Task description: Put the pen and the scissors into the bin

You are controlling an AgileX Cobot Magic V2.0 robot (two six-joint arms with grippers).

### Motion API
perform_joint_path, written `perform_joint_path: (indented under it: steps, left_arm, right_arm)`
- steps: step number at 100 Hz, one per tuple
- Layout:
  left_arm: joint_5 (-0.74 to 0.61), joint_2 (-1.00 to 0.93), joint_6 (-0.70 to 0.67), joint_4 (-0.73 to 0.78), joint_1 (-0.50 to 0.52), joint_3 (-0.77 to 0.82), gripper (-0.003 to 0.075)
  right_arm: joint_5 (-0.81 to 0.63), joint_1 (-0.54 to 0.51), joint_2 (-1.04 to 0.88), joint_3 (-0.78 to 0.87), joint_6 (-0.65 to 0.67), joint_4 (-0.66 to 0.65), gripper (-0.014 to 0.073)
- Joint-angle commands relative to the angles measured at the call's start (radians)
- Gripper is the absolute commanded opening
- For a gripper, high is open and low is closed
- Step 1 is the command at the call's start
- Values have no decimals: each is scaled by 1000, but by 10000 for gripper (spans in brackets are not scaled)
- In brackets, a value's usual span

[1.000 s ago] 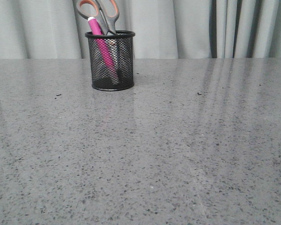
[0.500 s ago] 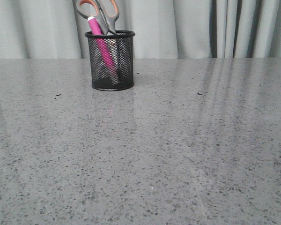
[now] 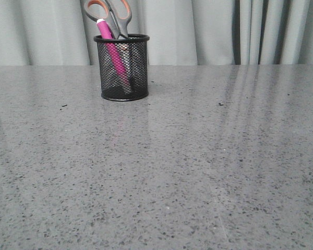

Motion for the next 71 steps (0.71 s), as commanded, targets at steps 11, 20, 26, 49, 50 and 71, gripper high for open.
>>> perform_joint_path:
  steps: [11, 20, 26, 49, 50, 71]
  left_arm:
    - [-41, -32, -3, -11, 3, 42, -19]
    - [-41, -32, -3, -11, 3, 42, -19]
    - [-41, -32, -3, -11, 3, 42, -19]
    - [-41, -32, -3, -11, 3, 42, -19]
    - [-41, -32, -3, -11, 3, 42, -19]
    - [-41, -32, -3, -11, 3, 42, -19]
  right_arm:
    - [-49, -11, -15, 16, -18, -76, -76]
    - [-58, -11, -15, 16, -18, -177, -76]
    - [-60, -11, -15, 16, -18, -202, -76]
    - [-60, -11, -15, 16, -18, -202, -76]
    - [-60, -11, -15, 16, -18, -202, -76]
    - [-60, -11, -15, 16, -18, -202, -76]
